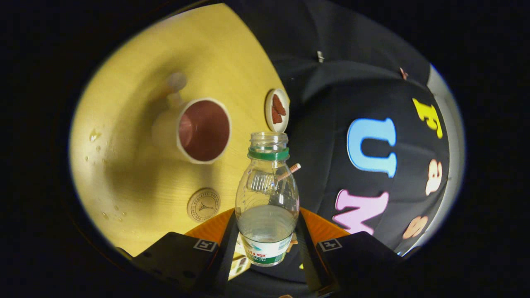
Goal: Take the bottle from table, then pour the juice into the cup, finally place the bottle on the coaster
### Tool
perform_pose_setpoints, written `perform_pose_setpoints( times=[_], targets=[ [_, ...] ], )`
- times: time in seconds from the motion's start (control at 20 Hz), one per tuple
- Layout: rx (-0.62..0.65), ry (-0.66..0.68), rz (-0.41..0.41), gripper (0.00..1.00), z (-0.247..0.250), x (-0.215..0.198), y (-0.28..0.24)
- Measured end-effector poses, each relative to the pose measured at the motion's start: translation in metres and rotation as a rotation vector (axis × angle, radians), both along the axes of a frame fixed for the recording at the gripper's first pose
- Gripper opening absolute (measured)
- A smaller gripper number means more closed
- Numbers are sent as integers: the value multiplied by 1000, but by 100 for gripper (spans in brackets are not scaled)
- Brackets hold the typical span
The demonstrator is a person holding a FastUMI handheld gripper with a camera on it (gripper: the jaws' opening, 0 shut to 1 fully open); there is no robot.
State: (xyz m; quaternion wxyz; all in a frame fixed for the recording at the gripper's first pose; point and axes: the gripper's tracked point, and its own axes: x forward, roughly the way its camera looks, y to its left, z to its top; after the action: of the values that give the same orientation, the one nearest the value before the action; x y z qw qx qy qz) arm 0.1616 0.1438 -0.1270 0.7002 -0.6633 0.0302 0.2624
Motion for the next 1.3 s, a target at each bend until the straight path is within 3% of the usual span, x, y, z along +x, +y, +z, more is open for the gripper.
perform_pose_setpoints(
  times=[0.35, 0.65, 1.0, 1.3],
  targets=[
    [503, 198, -159, 74, 25, 1, -14],
    [914, 310, -221, 74, 40, 15, -29],
    [1196, 459, -303, 74, 22, 43, -44],
    [1329, 493, -341, 74, 0, 70, -48]
  ],
)
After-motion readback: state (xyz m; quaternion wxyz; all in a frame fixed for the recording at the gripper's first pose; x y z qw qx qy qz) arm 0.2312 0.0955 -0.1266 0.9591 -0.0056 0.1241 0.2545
